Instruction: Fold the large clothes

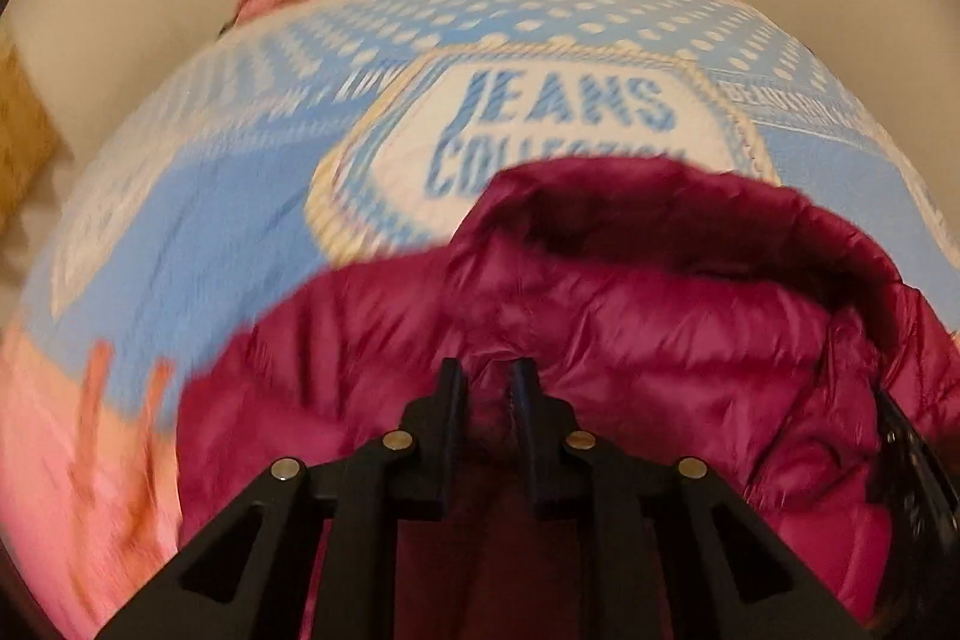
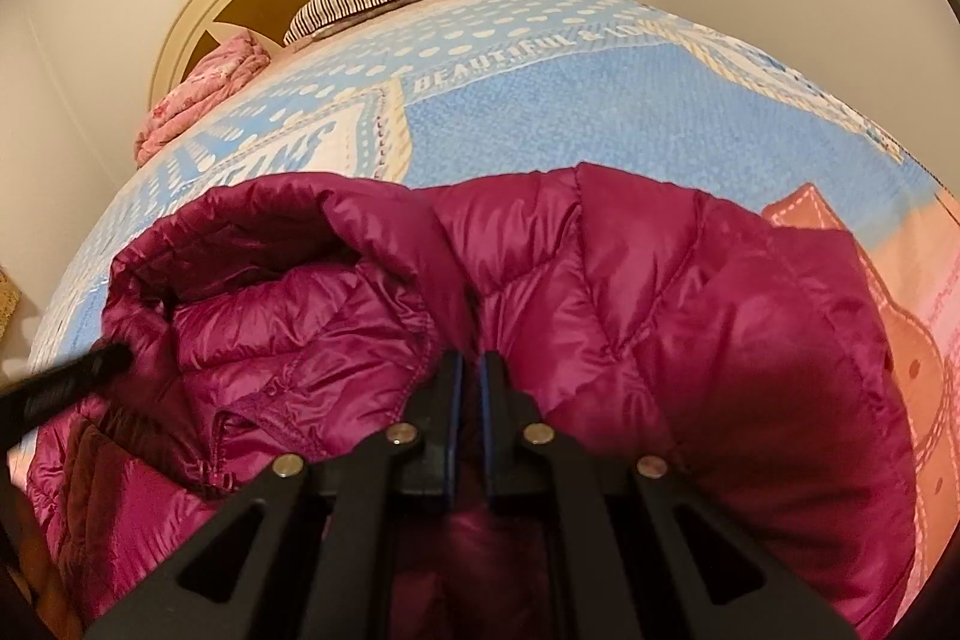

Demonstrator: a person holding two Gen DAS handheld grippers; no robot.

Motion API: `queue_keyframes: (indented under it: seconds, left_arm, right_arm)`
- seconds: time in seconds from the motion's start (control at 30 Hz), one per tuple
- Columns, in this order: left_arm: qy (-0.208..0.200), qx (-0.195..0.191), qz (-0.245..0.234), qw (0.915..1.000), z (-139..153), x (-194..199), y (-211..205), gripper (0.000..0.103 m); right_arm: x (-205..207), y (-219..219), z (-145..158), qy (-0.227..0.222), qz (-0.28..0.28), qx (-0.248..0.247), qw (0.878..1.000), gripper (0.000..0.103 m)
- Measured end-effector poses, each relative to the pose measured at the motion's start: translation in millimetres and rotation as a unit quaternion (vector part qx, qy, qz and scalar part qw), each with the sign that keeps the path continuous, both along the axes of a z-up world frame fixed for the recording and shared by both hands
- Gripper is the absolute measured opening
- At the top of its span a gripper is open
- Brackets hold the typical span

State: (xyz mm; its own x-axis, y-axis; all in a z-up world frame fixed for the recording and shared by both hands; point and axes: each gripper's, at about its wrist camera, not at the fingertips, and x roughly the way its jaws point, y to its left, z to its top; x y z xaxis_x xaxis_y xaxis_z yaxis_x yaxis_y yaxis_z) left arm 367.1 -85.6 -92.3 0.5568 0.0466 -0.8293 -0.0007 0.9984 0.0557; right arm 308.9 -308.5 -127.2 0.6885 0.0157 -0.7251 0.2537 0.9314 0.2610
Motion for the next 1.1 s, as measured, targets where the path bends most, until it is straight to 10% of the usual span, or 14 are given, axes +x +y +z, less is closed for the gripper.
queue_keyframes:
  seconds: [0.5, 0.77, 1.1]
  left_arm:
    - [-0.081, -0.174, 0.060, 0.9796, -28, -36, 44, 0.020]
    - [-0.086, -0.165, 0.059, 0.9807, -26, -35, 39, 0.020]
    - [-0.084, -0.177, 0.056, 0.9791, -27, -32, 47, 0.020]
  right_arm:
    - [-15, -17, 11, -0.015, -0.011, 0.035, 0.999, 0.011]
    - [15, -10, 86, -0.076, -0.053, 0.012, 0.996, 0.054]
    - [62, 22, 17, 0.080, 0.036, 0.032, 0.996, 0.030]
